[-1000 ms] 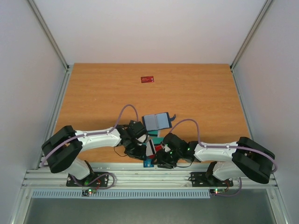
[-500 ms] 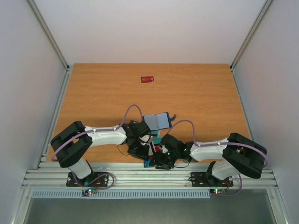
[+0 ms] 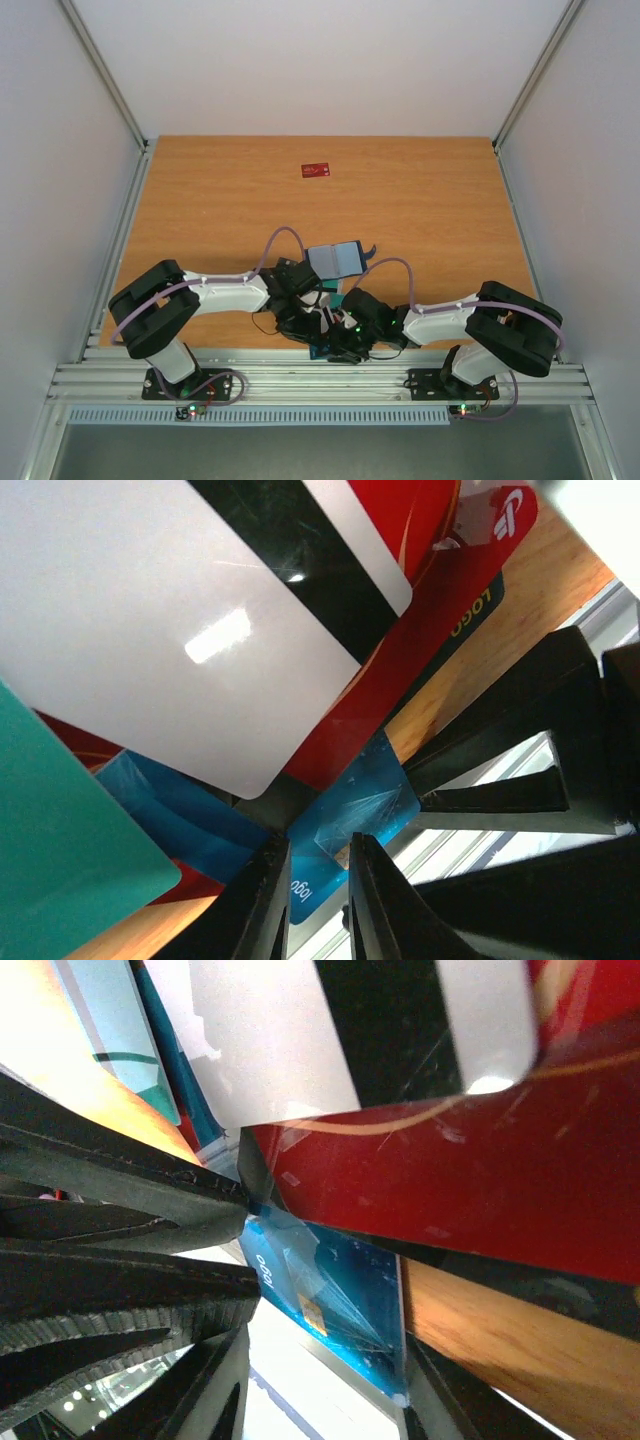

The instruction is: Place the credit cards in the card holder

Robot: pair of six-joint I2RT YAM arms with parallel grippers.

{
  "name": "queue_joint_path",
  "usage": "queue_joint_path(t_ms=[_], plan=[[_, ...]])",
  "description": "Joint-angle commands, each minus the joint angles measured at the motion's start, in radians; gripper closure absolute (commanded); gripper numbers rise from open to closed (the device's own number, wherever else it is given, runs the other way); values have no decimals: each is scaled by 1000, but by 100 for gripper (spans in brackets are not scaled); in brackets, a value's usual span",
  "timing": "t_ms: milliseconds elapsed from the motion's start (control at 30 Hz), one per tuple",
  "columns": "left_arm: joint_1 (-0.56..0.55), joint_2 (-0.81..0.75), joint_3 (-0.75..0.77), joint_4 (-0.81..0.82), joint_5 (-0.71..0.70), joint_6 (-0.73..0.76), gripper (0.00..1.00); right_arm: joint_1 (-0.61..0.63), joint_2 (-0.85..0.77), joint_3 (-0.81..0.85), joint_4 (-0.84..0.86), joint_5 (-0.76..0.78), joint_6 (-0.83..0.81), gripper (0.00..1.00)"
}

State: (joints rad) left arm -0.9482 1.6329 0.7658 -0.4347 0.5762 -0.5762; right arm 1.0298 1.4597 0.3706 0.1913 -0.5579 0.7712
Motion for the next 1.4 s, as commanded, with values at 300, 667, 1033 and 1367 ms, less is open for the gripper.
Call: queue_joint_path(t_ms=[300, 667, 1033, 1367], plan=[[-8, -1, -80, 62, -10, -51, 81, 1, -62, 36, -76, 69, -47, 87], [-8, -128, -19, -61, -73, -74, 75, 0, -179, 85, -402, 8, -57, 99], [-7, -280, 61, -247, -194, -99, 62, 1, -367, 108, -703, -63, -136, 99], [14, -398, 307, -570, -366, -80, 36, 0, -535, 331, -1054, 0, -297, 99]])
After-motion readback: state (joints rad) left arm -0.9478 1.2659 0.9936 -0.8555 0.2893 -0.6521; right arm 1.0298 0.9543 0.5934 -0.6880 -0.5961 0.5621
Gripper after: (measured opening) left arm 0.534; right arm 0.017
